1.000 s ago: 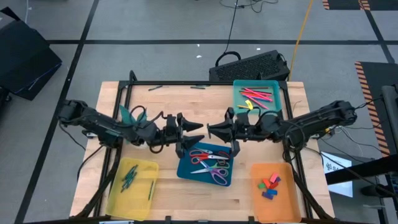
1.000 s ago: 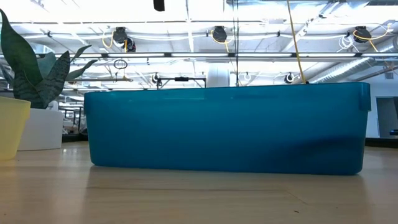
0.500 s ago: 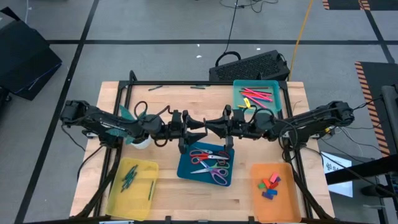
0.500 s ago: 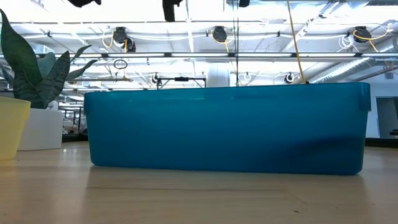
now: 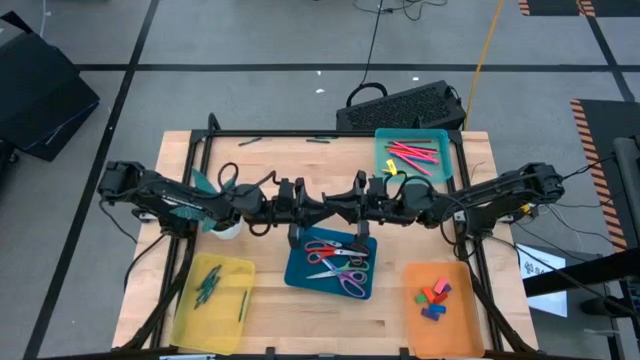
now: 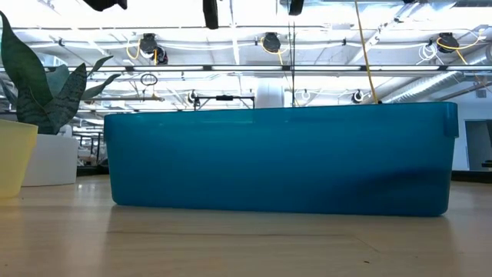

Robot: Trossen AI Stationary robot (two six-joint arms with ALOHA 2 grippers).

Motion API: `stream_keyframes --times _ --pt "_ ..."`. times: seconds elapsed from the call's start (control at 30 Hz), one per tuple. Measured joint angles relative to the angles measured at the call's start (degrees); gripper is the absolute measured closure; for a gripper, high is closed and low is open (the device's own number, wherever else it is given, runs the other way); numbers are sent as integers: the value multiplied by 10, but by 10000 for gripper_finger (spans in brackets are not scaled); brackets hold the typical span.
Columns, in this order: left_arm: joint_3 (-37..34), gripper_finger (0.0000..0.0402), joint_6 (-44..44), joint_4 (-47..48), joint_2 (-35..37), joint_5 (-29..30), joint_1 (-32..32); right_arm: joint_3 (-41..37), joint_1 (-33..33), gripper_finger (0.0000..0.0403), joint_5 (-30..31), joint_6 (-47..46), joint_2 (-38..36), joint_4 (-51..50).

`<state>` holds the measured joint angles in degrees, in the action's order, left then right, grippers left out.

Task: Sort crayons/erasers/pens/pencils in bins
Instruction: Put the green crayon into the yellow bin

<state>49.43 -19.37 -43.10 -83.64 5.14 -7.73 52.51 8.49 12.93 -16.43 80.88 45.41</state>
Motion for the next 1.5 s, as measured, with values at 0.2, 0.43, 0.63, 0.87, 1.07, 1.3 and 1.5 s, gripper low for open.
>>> stream_keyframes --times 0.2,0.43,0.63,0.87,1.07,1.3,1.5 --pt "0 377 -21 26 4 7 0 0 0 362 3 -23 0 -17" --pt "0 377 -46 185 65 42 -9 0 -2 233 9 -39 -22 -102" --pt "0 377 -97 375 181 127 -99 0 -2 152 86 -33 -99 -325" --pt "0 377 -423 681 214 141 -256 0 -15 130 118 -70 -137 -501" --pt "0 377 -720 770 136 21 -372 0 -40 129 145 -166 -129 -619" --pt "-1 377 -880 906 46 -145 -439 0 -51 129 78 -193 -80 -676" --pt "-1 351 -889 907 -6 -117 -443 0 -64 129 80 -225 -24 -744"
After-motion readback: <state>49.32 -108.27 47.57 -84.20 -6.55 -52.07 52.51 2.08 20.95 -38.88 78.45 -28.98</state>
